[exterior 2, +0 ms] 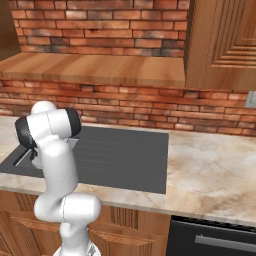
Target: Pick the jar and bowl and place them in the sink. Then turn on the water.
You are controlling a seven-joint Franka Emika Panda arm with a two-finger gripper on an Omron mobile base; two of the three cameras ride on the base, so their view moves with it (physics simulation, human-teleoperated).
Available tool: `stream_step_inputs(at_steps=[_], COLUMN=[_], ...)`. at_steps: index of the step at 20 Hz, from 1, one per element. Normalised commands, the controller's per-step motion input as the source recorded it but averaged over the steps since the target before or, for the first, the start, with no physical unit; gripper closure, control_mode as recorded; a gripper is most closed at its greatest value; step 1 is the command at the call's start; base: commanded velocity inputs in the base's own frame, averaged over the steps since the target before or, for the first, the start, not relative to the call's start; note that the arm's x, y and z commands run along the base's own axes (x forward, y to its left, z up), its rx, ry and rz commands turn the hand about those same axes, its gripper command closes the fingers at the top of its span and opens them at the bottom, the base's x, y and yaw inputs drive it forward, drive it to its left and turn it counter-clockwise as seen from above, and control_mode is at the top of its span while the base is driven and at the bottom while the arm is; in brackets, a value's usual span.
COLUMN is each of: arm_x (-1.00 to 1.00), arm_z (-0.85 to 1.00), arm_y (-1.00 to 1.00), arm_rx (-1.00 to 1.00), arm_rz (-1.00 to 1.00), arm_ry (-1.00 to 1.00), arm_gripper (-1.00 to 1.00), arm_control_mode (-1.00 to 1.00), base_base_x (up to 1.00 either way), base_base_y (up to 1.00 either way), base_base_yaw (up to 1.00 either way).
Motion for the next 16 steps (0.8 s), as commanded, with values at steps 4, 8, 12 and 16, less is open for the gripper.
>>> stream_step_inputs(at_steps=[4, 8, 12, 16], arm_x=[0.00, -0.02, -0.03, -0.12], arm_z=[0.00, 0.00, 0.00, 0.00], arm_y=[-0.24, -0.27, -0.25, -0.21], arm_rx=[0.00, 0.00, 0.00, 0.00], arm_rz=[-0.02, -0.02, -0.01, 0.00], arm_ry=[0.02, 0.02, 0.03, 0.03], arm_gripper=[1.00, 1.00, 1.00, 1.00], arm_control_mode=[-1.00, -1.00, -1.00, -1.00], base_base_x=[0.00, 0.00, 0.00, 0.00], base_base_y=[0.00, 0.00, 0.00, 0.00], base_base_yaw=[0.00, 0.00, 0.00, 0.00])
